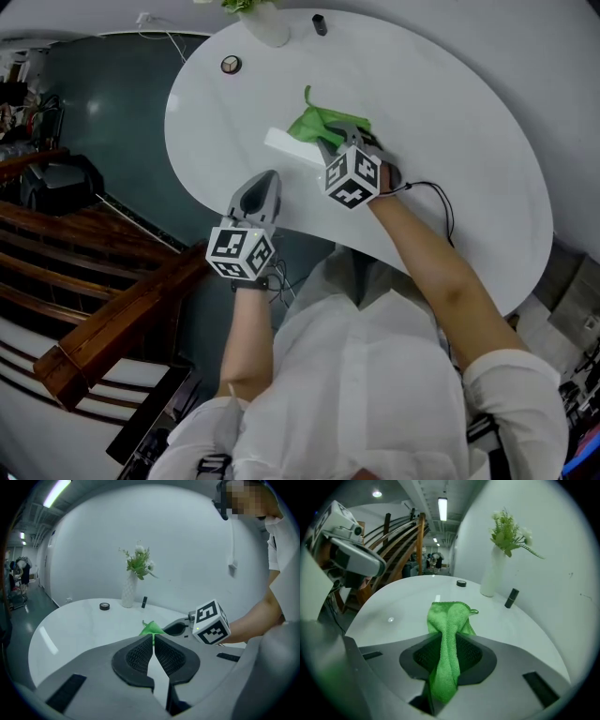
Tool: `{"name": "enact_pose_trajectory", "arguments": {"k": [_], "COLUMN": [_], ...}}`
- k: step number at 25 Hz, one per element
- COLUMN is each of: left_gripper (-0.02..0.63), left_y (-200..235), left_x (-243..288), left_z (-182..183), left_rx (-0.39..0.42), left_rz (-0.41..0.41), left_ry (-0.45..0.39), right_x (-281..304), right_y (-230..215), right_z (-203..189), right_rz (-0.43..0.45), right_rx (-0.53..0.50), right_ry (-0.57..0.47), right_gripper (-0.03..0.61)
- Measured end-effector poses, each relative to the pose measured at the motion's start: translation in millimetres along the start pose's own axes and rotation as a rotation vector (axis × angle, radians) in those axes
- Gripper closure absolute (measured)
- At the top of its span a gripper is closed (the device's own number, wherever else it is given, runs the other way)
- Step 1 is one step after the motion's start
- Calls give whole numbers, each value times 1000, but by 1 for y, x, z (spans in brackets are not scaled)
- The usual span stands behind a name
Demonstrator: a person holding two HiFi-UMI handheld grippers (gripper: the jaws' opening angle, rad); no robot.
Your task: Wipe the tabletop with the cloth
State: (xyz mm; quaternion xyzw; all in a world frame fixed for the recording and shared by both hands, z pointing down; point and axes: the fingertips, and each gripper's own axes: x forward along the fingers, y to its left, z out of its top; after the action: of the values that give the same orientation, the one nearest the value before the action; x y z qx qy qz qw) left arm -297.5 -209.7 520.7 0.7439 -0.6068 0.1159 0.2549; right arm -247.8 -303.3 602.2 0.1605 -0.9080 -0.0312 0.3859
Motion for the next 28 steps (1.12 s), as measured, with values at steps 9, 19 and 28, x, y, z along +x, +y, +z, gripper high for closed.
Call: {"name": "enact_pose_trajectory", "arguments": {"k": [9,19,28], "left_gripper": [586,586,586], "left_y": [6,-2,-27], "left_x": [-17,-8,3], "left_z": [-11,-16,-13], "left_rx": [-25,-22,-8], "left_rz": [29,7,-50], "left_ry": [-2,9,21], "right_x": [-26,-50,-90], "right_y": [86,157,165], "right_z": [-12,-28,-65], "right_rz": [218,380,523], "right_rx": [-75,-190,-354], "right_ry": [3,-24,-77], "right_gripper": [502,502,502]}}
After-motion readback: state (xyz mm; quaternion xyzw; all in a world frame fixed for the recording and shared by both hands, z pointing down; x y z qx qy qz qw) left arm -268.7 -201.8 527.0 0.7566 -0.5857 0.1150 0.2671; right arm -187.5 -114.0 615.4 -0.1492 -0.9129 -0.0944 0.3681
